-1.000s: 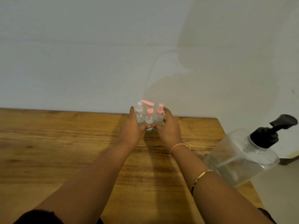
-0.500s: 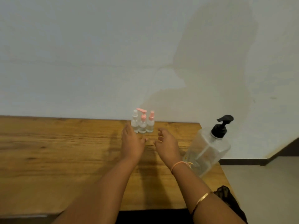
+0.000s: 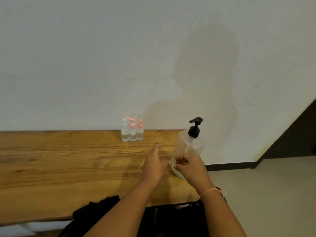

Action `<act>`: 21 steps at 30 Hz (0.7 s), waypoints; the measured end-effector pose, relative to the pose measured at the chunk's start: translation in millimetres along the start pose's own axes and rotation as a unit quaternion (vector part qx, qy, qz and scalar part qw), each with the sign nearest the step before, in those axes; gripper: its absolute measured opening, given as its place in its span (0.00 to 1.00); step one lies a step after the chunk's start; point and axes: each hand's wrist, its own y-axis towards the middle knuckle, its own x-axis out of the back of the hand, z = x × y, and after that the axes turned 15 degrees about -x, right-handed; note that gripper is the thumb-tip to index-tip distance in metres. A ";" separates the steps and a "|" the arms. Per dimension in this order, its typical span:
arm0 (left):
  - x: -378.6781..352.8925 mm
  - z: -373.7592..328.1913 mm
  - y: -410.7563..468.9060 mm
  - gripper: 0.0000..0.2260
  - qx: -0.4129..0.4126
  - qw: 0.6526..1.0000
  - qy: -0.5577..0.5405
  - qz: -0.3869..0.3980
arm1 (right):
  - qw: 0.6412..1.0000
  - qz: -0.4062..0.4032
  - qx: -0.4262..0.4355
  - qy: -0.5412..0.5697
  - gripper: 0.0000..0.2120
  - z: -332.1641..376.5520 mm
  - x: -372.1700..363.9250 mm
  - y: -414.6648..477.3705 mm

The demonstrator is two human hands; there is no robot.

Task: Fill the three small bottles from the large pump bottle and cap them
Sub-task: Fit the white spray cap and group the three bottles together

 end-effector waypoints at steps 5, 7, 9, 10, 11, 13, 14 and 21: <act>-15.4 -6.9 7.1 0.36 -0.016 0.999 -0.012 0.031 | 0.995 -0.070 -0.066 -0.023 0.12 -14.9 21.6 3.7; -18.9 -9.7 11.5 0.37 -0.021 0.998 -0.030 0.044 | 0.990 -0.102 -0.085 -0.039 0.18 -16.6 26.0 3.4; -22.1 -11.8 16.6 0.36 -0.033 0.997 -0.046 0.061 | 0.989 -0.120 -0.088 -0.023 0.18 -16.4 27.8 3.3; -23.4 -12.7 18.5 0.36 -0.042 0.995 -0.054 0.070 | 0.989 -0.122 -0.085 -0.005 0.22 -16.8 27.0 4.7; -24.2 -13.4 19.9 0.36 -0.051 0.994 -0.063 0.078 | 0.990 -0.121 -0.078 0.012 0.26 -15.0 25.8 5.2; -25.5 -12.0 22.8 0.35 -0.065 0.990 -0.082 0.093 | 0.991 -0.114 -0.064 0.035 0.31 -13.2 21.7 10.4; -25.8 -11.5 23.8 0.34 -0.073 0.988 -0.087 0.102 | 0.991 -0.111 -0.059 0.040 0.32 -12.6 19.8 13.3; -23.9 -0.9 33.4 0.30 -0.065 0.987 -0.131 0.071 | 0.990 -0.084 -0.052 0.101 0.31 -10.1 16.8 31.1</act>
